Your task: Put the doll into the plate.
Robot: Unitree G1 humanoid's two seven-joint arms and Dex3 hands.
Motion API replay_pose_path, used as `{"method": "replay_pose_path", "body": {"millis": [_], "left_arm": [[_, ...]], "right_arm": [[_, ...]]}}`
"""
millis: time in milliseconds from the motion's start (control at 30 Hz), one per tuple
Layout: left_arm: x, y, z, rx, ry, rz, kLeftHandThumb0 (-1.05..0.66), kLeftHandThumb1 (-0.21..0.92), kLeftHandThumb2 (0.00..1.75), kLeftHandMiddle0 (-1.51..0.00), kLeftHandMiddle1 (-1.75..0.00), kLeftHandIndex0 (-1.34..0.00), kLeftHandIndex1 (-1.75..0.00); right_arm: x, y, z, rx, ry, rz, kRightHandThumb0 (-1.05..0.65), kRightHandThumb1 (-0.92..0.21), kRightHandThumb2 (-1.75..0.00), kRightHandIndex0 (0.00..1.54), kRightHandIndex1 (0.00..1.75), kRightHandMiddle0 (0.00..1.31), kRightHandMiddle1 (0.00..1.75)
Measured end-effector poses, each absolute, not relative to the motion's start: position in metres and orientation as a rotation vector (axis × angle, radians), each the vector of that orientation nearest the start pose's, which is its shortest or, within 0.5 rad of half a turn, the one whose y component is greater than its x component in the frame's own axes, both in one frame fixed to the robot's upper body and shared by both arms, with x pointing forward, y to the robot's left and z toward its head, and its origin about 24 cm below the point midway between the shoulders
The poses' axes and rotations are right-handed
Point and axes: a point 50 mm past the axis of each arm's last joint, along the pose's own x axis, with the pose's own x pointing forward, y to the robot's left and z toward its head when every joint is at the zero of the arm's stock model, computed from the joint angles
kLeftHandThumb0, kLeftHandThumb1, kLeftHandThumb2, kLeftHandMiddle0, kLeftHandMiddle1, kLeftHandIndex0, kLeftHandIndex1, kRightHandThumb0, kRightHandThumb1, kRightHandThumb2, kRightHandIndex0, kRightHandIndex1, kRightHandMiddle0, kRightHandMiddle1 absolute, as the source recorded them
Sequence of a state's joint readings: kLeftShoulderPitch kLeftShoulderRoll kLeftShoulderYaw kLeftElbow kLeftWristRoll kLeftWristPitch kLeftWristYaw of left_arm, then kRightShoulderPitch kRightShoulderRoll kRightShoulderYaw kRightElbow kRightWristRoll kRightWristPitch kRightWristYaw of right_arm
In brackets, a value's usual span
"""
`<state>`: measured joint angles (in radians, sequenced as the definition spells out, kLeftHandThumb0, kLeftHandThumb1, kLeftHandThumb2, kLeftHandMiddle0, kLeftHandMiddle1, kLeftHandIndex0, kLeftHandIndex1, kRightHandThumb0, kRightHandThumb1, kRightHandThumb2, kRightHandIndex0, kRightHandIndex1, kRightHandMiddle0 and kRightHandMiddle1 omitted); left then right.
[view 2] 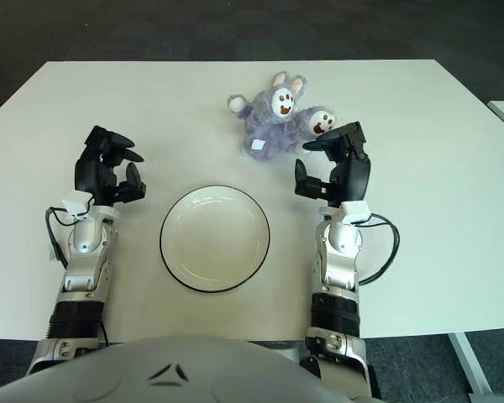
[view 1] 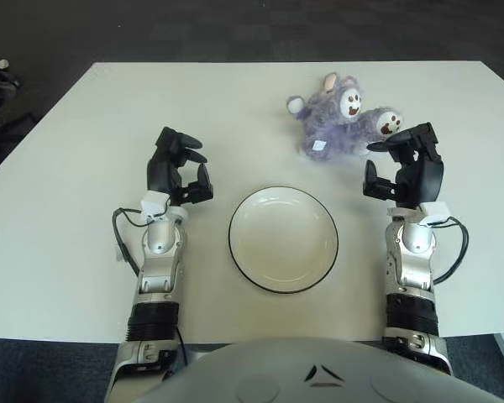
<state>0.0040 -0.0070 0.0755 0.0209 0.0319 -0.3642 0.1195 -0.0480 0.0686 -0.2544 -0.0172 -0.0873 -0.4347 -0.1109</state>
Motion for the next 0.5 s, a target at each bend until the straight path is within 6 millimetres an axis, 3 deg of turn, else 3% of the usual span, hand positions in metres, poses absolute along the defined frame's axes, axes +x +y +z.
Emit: {"method": "replay_pose_path", "body": {"millis": [333,500], "left_arm": [[0.246,0.171,0.07,0.047,-0.348,0.189,-0.01,0.29,1.35,-0.52,-1.75,-0.5,-1.75],[0.246,0.17,0.072,0.047,-0.359,0.188,-0.01,0.29,1.35,-0.52,-1.75,-0.5,-1.75]], "right_arm": [[0.24,-0.201,0.099,0.026,-0.543,-0.381,-0.29,-0.16,-1.25,0.11,1.07,0.0,1.75],[0.237,-0.203,0.103,0.014,-0.578,-0.4,-0.28,-0.18,-1.24,0.14,0.99,0.0,1.75]]}}
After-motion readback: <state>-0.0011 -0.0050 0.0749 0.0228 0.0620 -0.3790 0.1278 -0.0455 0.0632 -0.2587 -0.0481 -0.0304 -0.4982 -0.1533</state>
